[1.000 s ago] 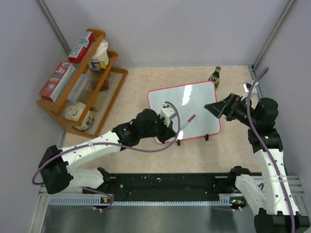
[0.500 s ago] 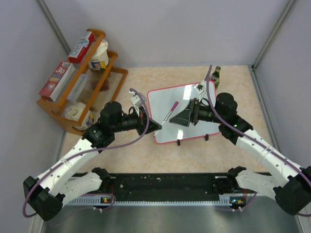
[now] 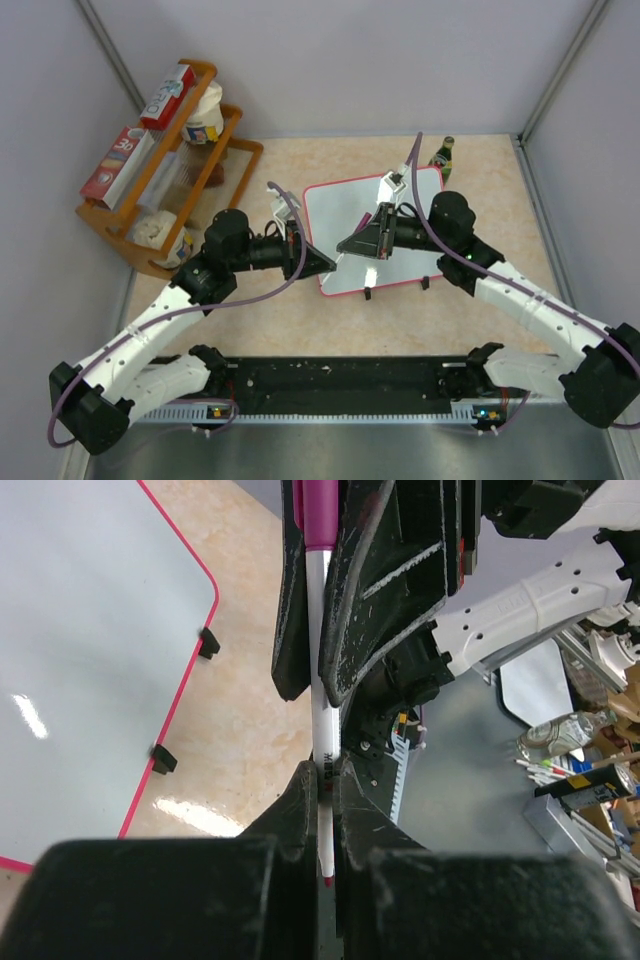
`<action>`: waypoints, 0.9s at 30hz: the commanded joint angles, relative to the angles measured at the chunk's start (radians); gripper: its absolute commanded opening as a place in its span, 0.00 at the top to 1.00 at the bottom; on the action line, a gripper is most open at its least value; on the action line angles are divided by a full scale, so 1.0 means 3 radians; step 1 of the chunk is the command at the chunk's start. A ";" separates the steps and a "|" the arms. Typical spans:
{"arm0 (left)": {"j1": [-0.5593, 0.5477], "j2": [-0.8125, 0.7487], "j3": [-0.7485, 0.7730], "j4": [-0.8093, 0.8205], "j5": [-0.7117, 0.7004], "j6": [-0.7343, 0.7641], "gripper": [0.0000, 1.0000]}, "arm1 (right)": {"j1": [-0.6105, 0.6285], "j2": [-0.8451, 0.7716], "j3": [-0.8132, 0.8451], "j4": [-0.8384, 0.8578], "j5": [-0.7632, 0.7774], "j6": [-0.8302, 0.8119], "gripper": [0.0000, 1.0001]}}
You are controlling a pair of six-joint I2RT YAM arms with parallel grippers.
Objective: Write a sentence on the whiteboard
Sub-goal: Pass from the left arm to the right, then pass from the right arm to the left
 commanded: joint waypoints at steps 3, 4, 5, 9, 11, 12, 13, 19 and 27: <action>0.0019 -0.0076 0.0014 0.0008 -0.0074 0.0085 0.91 | 0.0063 -0.0107 0.0021 0.0173 0.0037 0.0040 1.00; 0.0019 -0.0076 0.0029 -0.0033 -0.0080 0.0106 0.77 | 0.0058 -0.0158 -0.0005 0.0132 0.0114 0.0035 1.00; 0.0009 -0.0071 0.0055 -0.0069 -0.0095 0.0126 0.62 | 0.0058 -0.0199 -0.0020 0.0101 0.0185 0.0020 1.00; 0.0014 0.0006 0.0111 -0.0151 -0.0070 0.0188 0.25 | 0.0058 -0.0307 -0.0066 0.0035 0.0395 0.0010 1.00; 0.0004 0.0067 0.0132 -0.0151 0.0002 0.0193 0.22 | 0.0058 -0.0327 -0.0071 -0.0016 0.0482 0.0015 1.00; 0.0009 0.0103 0.0137 -0.0131 0.0033 0.0183 0.22 | 0.0058 -0.0322 -0.0071 -0.0032 0.0518 0.0030 1.00; -0.0001 0.0128 0.0142 -0.0116 0.0033 0.0178 0.22 | 0.0058 -0.0322 -0.0076 -0.0037 0.0539 0.0035 1.00; -0.0022 0.0210 0.0147 0.0058 0.0007 0.0137 0.42 | 0.0058 -0.0317 -0.0087 -0.0093 0.0600 0.0056 1.00; -0.0017 0.0180 0.0173 0.0099 -0.0003 0.0132 1.00 | 0.0058 -0.0338 0.0051 -0.0409 0.0692 -0.0128 0.95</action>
